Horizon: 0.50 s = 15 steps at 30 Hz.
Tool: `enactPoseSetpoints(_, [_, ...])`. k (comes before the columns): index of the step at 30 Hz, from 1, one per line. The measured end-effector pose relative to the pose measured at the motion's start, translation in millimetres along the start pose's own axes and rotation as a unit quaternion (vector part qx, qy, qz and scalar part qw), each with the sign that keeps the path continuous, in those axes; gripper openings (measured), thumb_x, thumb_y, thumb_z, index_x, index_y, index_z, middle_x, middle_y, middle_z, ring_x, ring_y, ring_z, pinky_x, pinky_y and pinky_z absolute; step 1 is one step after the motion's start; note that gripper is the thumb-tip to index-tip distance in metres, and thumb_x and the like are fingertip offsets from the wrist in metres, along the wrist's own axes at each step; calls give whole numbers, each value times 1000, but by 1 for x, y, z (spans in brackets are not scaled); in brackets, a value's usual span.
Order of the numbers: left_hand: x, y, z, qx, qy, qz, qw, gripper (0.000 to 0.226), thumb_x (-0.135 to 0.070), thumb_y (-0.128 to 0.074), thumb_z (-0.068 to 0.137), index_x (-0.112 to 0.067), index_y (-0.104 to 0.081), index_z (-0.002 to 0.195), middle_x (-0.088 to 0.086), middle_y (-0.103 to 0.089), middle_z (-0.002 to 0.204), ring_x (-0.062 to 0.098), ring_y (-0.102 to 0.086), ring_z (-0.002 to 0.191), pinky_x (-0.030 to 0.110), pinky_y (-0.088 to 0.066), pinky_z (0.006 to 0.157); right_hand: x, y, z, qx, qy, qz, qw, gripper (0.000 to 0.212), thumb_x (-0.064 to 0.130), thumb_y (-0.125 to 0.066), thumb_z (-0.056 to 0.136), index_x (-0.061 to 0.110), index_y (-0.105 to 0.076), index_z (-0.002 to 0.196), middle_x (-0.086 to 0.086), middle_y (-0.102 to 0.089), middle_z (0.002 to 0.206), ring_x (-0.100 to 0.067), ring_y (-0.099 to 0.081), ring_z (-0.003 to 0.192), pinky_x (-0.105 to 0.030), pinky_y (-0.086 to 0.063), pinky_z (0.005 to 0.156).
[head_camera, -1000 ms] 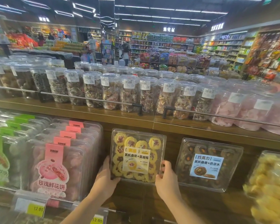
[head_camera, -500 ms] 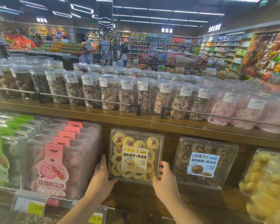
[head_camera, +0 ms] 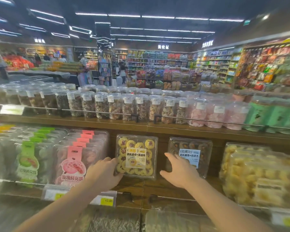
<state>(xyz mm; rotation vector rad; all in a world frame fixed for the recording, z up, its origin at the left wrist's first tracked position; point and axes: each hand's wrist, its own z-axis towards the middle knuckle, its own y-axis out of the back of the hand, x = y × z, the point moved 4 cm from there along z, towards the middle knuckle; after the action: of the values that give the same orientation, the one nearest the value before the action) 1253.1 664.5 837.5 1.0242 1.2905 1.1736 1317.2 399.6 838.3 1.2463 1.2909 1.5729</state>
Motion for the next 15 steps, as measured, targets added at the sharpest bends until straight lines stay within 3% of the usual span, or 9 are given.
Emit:
enactPoseSetpoints(6, [-39,24,-52,3,-30,17,999,57,-58,-55,91,-31,-51,140,-9,-59,130,16,-61,115,36,-53,88,-24,31,-65,-7,-11,-27,1000,80,70,-52,87,39,-25,156,8,-39,158,-22,-42,140,-44,-48,103])
enactPoseSetpoints(15, [-113,27,-94,4,-119,-6,993,64,-61,-56,93,-35,-43,150,-9,-51,151,16,-55,132,37,-52,102,-67,55,-164,-23,-71,-37,997,84,72,-51,84,37,-25,156,3,-43,152,-23,-44,136,-45,-50,101])
